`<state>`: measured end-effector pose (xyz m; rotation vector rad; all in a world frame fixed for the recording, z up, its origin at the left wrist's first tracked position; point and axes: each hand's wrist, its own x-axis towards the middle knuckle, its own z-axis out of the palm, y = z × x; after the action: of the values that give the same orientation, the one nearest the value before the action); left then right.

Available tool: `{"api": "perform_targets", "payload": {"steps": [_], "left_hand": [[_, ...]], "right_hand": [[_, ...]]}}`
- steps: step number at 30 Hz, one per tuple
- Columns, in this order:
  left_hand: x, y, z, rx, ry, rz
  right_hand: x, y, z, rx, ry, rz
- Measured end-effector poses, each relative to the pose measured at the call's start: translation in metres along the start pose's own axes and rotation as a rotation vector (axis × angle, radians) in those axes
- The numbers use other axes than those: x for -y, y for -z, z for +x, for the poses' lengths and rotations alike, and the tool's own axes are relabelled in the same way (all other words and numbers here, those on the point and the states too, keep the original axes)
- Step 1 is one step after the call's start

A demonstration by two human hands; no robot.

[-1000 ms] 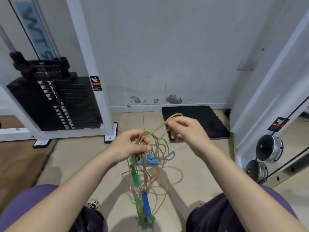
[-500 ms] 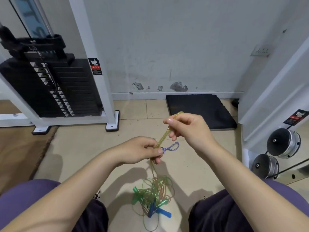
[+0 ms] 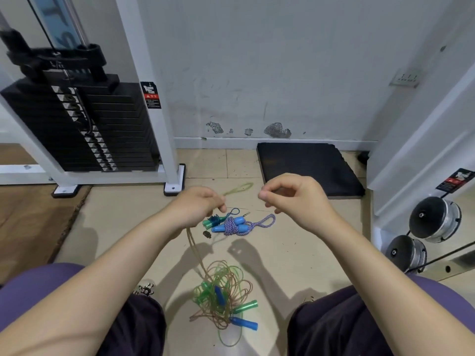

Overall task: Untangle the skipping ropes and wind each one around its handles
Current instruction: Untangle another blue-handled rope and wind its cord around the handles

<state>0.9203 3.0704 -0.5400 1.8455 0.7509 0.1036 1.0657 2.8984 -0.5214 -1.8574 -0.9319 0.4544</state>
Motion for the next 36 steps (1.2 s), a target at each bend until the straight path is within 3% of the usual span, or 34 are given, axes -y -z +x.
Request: {"api": "perform_targets", "payload": {"steps": [3, 5, 8, 11, 15, 19, 22, 25, 29, 33, 36], "left_hand": [[-0.006, -0.009, -0.010, 0.326, -0.038, -0.150], [-0.007, -0.008, -0.012, 0.445, -0.048, -0.205], [-0.007, -0.004, -0.012, 0.516, -0.072, -0.164], [-0.008, -0.005, -0.013, 0.502, -0.100, -0.179], [0.002, -0.004, -0.007, 0.501, -0.101, -0.041], [0.006, -0.002, -0.005, 0.538, -0.074, 0.049], [0.009, -0.001, -0.006, 0.497, -0.064, 0.131], [0.008, -0.001, -0.005, 0.387, -0.061, 0.111], [0.000, 0.000, -0.005, 0.212, -0.107, -0.117], [-0.010, 0.001, -0.008, 0.034, -0.134, -0.406], [-0.016, 0.000, -0.012, 0.016, -0.141, -0.586]], "right_hand": [[0.002, -0.010, -0.007, 0.158, 0.122, -0.072], [0.005, -0.017, -0.013, 0.289, 0.145, -0.057], [0.004, -0.024, -0.015, 0.366, 0.092, -0.036], [0.002, -0.022, -0.011, 0.363, 0.041, -0.240], [0.002, -0.017, -0.008, 0.285, 0.031, -0.300], [0.007, -0.011, -0.006, -0.022, 0.081, 0.096], [0.008, 0.001, -0.003, -0.131, 0.066, 0.278], [0.004, 0.009, -0.002, -0.120, 0.025, 0.204], [-0.006, 0.006, 0.002, -0.157, -0.045, 0.000], [-0.005, -0.005, -0.002, -0.189, -0.029, -0.006], [-0.004, -0.014, -0.004, -0.080, 0.024, -0.018]]}}
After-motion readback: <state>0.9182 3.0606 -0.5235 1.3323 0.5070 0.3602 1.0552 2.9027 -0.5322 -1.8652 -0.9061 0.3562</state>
